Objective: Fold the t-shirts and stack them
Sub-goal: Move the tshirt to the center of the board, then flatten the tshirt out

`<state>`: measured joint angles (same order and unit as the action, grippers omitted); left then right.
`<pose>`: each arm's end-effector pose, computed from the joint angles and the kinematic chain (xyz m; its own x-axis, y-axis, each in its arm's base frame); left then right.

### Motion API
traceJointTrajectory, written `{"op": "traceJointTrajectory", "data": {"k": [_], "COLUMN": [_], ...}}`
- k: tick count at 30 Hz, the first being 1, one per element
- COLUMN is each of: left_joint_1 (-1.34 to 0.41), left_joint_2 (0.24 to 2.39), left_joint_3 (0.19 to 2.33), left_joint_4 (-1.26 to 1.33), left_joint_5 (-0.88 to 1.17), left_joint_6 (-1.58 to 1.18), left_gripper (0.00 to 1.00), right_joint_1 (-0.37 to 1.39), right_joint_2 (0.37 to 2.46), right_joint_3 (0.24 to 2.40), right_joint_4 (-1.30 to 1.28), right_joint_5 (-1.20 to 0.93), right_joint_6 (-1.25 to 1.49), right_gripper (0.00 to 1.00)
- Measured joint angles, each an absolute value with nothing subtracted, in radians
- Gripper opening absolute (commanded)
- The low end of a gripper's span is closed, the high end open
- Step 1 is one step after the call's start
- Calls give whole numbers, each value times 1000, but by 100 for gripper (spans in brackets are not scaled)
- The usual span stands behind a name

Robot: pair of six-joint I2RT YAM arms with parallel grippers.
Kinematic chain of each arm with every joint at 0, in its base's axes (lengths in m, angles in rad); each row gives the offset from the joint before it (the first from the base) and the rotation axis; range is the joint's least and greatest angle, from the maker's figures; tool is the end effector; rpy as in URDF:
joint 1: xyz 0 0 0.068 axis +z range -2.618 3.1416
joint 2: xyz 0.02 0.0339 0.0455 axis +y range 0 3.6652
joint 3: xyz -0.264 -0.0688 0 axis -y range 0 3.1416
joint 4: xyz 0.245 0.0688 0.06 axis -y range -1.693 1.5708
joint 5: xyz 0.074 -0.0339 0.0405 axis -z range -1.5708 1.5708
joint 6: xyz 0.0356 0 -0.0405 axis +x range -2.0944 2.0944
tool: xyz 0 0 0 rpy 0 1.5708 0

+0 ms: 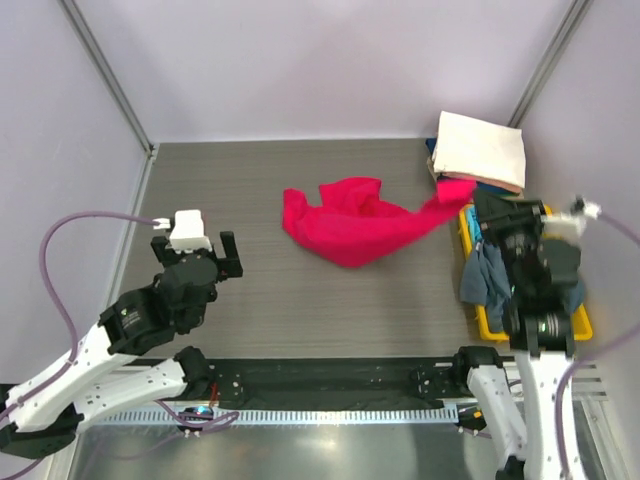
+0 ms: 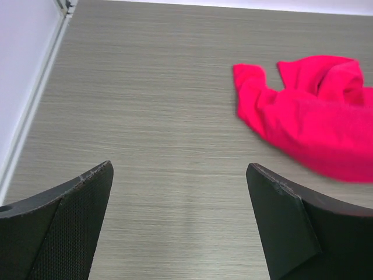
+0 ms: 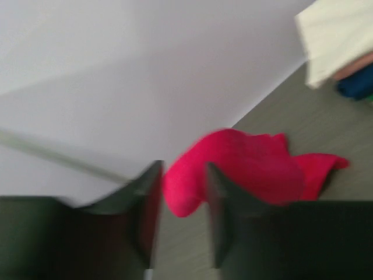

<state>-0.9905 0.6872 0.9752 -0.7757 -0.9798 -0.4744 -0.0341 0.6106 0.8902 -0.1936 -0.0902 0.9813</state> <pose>0.0887 -0.0814 0.3641 -0.2577 -0.0712 -0.9636 -0.0606 0.9965 -0.0574 0.1317 -0.0013 0.3996 0.0014 0.8283 -0.5603 -0.1023 0.5575 0.8238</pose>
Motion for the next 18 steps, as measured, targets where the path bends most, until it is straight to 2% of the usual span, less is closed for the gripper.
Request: {"op": "traceJointTrajectory", "data": {"k": [2, 3, 7, 12, 18], "left_joint_1": [-988, -987, -987, -987, -973], "left_joint_2": [680, 692, 821, 1011, 1296], "left_joint_3": [975, 975, 989, 1007, 1086], "left_joint_4": [-770, -767, -768, -728, -620], "left_joint_5": [-969, -957, -912, -796, -624], "left_joint_6": [-490, -495, -518, -547, -563], "left_gripper": [96, 97, 97, 98, 100], "right_joint_1": [-39, -40, -41, -41, -40], "right_joint_2": [478, 447, 519, 699, 744], "right_joint_3": [819, 798, 765, 706, 662], "right_joint_4": [-302, -350, -451, -484, -500], "right_joint_5": [63, 118, 150, 57, -65], "right_joint_6": [951, 940, 885, 827, 771], "right_gripper": [97, 99, 100, 100, 98]}}
